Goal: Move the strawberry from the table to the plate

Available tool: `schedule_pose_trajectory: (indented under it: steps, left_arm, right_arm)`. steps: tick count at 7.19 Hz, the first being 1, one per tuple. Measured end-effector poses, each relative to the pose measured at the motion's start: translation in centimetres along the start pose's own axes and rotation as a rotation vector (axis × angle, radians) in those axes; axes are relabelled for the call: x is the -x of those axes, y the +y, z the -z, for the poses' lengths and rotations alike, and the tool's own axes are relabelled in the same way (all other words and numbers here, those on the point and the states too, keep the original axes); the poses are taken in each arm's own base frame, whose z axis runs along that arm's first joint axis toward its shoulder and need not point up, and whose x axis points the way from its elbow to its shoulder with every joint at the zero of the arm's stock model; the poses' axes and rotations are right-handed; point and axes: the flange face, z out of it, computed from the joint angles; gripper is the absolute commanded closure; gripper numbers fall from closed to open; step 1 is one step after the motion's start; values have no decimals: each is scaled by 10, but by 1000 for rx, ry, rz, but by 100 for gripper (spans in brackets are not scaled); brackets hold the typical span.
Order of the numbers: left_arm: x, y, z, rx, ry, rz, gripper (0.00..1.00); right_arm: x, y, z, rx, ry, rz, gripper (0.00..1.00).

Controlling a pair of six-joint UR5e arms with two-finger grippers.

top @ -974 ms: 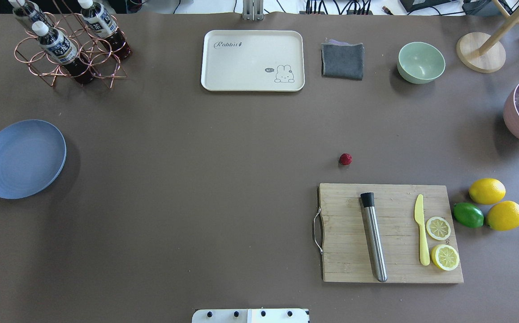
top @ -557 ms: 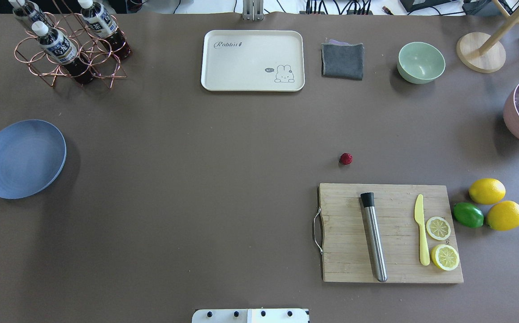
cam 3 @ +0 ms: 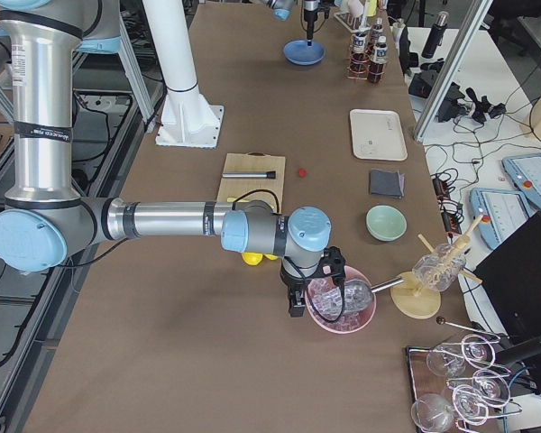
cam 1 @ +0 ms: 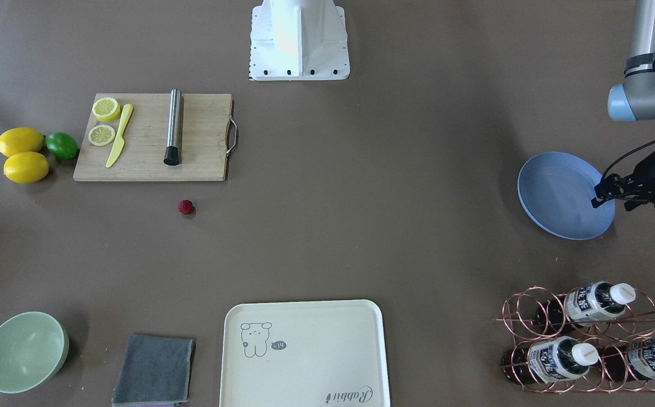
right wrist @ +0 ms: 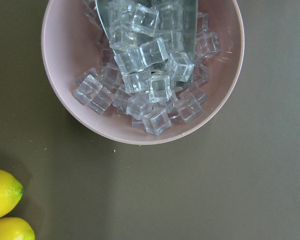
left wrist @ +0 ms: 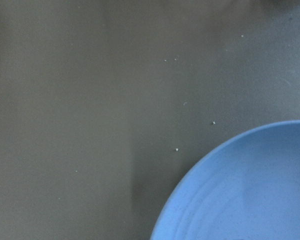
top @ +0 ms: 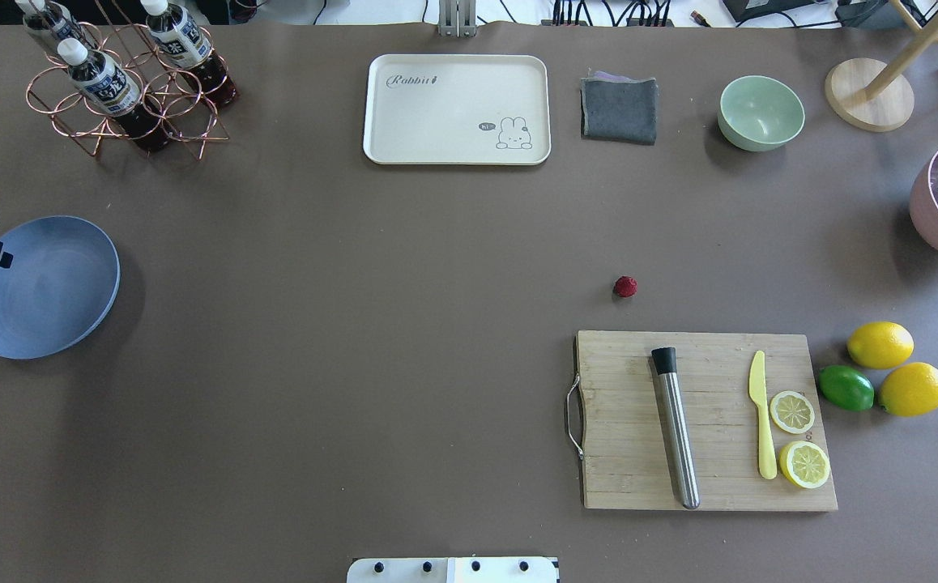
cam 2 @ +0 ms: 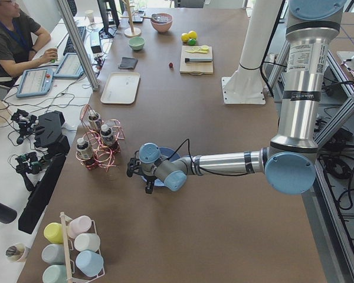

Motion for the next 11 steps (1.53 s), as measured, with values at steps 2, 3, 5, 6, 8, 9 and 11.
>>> schedule_pose_trajectory:
  steps: [2, 3, 5, 6, 8, 9, 11]
  left_arm:
    - [3, 5, -1, -6, 5, -14, 27]
    - [5, 9, -1, -7, 6, -18, 27]
    - [9, 15, -2, -10, 7, -21, 39]
    - [10, 16, -1, -10, 7, -20, 59]
    - [9, 17, -1, -11, 8, -15, 100]
    - [8, 16, 0, -12, 11, -12, 100]
    - [-3, 13, 5, -5, 46, -7, 100]
  right_arm:
    - [1, 0, 1, -3, -2, 4, 0]
    - [2, -1, 2, -5, -2, 6, 0]
    - [5, -2, 5, -12, 0, 16, 0]
    - [5, -2, 6, -14, 0, 18, 0]
    - [6, -2, 7, -15, 1, 21, 0]
    - [6, -3, 7, -16, 1, 22, 0]
    - [13, -8, 13, -31, -11, 28, 0]
